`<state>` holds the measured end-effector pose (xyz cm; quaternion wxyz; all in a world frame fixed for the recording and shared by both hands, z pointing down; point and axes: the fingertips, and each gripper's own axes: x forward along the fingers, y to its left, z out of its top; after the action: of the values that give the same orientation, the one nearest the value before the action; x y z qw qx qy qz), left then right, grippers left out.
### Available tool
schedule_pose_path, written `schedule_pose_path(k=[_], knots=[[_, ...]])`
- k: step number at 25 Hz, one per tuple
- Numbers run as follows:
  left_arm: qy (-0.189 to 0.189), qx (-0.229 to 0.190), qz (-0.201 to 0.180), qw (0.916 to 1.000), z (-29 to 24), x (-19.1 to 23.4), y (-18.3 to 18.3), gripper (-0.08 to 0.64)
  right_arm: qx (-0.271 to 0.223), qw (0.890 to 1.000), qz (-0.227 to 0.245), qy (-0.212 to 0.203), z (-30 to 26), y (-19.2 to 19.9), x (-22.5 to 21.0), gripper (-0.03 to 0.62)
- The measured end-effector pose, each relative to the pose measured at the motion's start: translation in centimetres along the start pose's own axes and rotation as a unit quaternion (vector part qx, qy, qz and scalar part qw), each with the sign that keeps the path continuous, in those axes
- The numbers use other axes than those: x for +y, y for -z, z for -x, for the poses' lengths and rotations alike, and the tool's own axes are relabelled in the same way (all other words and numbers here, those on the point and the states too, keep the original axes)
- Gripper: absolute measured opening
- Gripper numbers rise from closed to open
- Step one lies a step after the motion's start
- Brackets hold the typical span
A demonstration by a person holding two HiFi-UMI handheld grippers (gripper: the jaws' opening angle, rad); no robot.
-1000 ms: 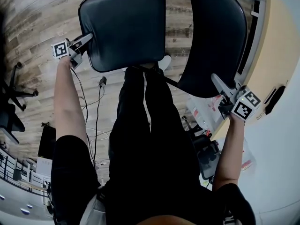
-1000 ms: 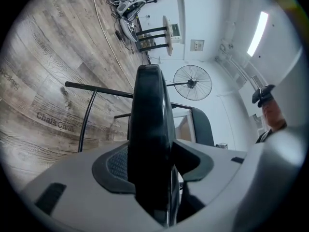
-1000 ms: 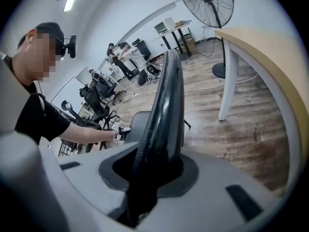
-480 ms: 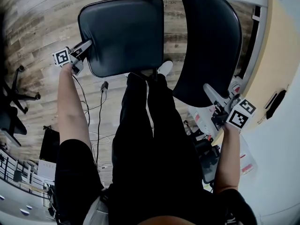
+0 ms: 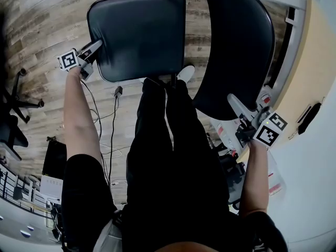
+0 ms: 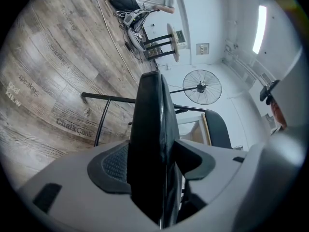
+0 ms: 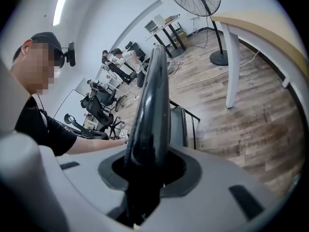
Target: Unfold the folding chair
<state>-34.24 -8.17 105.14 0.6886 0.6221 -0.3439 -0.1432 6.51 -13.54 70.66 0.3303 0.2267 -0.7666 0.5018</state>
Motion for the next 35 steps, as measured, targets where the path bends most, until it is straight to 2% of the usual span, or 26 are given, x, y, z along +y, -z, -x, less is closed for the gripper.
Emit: schedule_pose_path(k=[2, 4, 5, 7, 8, 13, 20, 25, 30, 33, 35], knots=[[-0.037, -0.001, -0.017, 0.9992, 0.5, 0.3, -0.1, 0.278, -0.004, 1.000, 0.008, 0.003, 0.1, 0.1, -0.1, 0.105], [-0.094, 0.004, -0.052, 0.9942, 1.6, 0.4, -0.3, 0.296, -0.001, 1.000, 0.022, 0.018, 0.5, 0.3, -0.4, 0.136], [-0.110, 0.008, -0.070, 0.9914, 1.9, -0.2, -0.3, 0.309, -0.003, 0.999, 0.025, 0.026, 0.7, 0.3, -0.6, 0.164], [-0.130, 0.025, -0.101, 0.9860, 2.3, -2.0, -0.2, 0.342, -0.016, 0.999, 0.018, 0.038, 1.2, -0.4, -0.7, 0.236], [-0.138, 0.032, -0.114, 0.9834, 2.4, -3.0, 0.0, 0.344, -0.026, 0.999, 0.012, 0.042, 1.6, -0.9, -0.7, 0.251], [-0.175, 0.017, -0.134, 0.9751, 4.9, -8.7, 1.0, 0.344, -0.042, 0.996, 0.020, 0.075, 4.5, -3.2, 0.1, 0.272], [-0.182, -0.010, -0.156, 0.9707, 6.8, -20.3, 4.4, 0.344, -0.067, 0.995, 0.044, 0.061, 9.4, -6.0, 2.2, 0.272], [-0.174, -0.045, -0.194, 0.9645, 7.8, -31.6, 8.8, 0.344, -0.124, 0.989, 0.079, 0.032, 13.8, -7.7, 5.6, 0.272], [-0.145, -0.079, -0.266, 0.9498, 6.2, -44.9, 12.8, 0.344, -0.168, 0.972, 0.161, -0.035, 17.9, -8.9, 11.8, 0.270], [-0.121, -0.104, -0.309, 0.9376, 5.6, -52.6, 14.6, 0.342, -0.177, 0.956, 0.222, -0.069, 19.2, -8.5, 16.5, 0.270], [-0.108, -0.117, -0.341, 0.9264, 5.4, -57.3, 15.9, 0.342, -0.187, 0.944, 0.259, -0.090, 20.0, -8.3, 19.7, 0.270]])
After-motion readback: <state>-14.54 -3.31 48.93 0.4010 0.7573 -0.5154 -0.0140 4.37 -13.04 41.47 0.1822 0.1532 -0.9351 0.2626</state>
